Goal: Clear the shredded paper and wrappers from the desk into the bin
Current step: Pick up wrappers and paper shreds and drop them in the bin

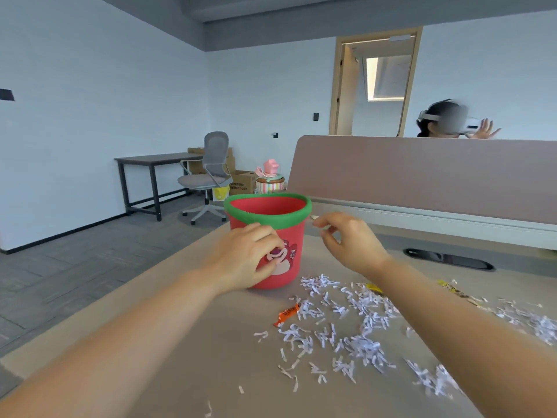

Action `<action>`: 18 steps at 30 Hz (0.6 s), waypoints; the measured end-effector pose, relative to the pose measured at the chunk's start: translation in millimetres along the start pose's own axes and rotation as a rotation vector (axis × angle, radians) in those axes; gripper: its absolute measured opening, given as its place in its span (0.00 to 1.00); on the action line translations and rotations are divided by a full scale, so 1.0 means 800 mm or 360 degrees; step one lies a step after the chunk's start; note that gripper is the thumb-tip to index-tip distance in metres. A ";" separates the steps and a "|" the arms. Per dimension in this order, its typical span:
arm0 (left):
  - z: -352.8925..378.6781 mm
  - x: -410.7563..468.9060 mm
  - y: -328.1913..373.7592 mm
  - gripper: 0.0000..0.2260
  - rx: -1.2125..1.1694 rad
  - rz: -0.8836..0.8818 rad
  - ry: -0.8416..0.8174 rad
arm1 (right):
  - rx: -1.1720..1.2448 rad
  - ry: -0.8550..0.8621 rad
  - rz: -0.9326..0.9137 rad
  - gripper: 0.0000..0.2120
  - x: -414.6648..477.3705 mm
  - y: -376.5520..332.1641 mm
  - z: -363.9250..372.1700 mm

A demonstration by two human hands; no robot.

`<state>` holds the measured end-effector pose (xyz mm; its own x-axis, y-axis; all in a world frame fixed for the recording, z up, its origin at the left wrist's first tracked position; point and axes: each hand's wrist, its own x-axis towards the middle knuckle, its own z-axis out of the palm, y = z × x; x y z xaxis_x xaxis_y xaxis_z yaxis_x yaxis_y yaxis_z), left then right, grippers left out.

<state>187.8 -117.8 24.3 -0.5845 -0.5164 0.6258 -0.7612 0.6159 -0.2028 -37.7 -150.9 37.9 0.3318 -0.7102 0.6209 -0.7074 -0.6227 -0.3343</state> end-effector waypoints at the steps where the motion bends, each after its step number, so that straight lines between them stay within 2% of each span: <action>1: 0.010 -0.010 0.007 0.14 -0.0090 -0.0020 -0.0060 | -0.0041 -0.0081 0.0045 0.12 -0.021 0.008 -0.004; 3: 0.023 -0.032 0.021 0.22 -0.0265 -0.0139 -0.0270 | -0.0137 -0.0311 0.0130 0.12 -0.062 0.023 -0.012; 5: 0.024 -0.058 0.037 0.34 -0.0328 -0.0324 -0.0636 | -0.0177 -0.0487 0.0194 0.13 -0.096 0.030 -0.019; 7: 0.021 -0.086 0.052 0.45 -0.0270 -0.0493 -0.0995 | -0.0198 -0.0564 0.0229 0.14 -0.123 0.029 -0.026; 9: 0.019 -0.108 0.067 0.51 -0.0277 -0.0644 -0.1188 | -0.0200 -0.0587 0.0253 0.14 -0.146 0.022 -0.032; 10: 0.019 -0.119 0.075 0.52 -0.0308 -0.0733 -0.1261 | -0.0197 -0.0584 0.0261 0.14 -0.157 0.018 -0.033; 13: 0.021 -0.144 0.107 0.34 -0.0361 -0.0911 -0.1429 | -0.0146 -0.0548 0.0288 0.14 -0.190 0.002 -0.036; 18: 0.038 -0.133 0.155 0.33 -0.0298 -0.0897 -0.1301 | -0.0096 -0.0467 0.0334 0.12 -0.245 -0.024 -0.050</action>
<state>147.2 -4.9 -90.1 -0.2196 -0.9671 -0.1283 -0.9706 0.2034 0.1284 -113.8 13.8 -49.3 0.3341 -0.8900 0.3103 -0.8116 -0.4391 -0.3853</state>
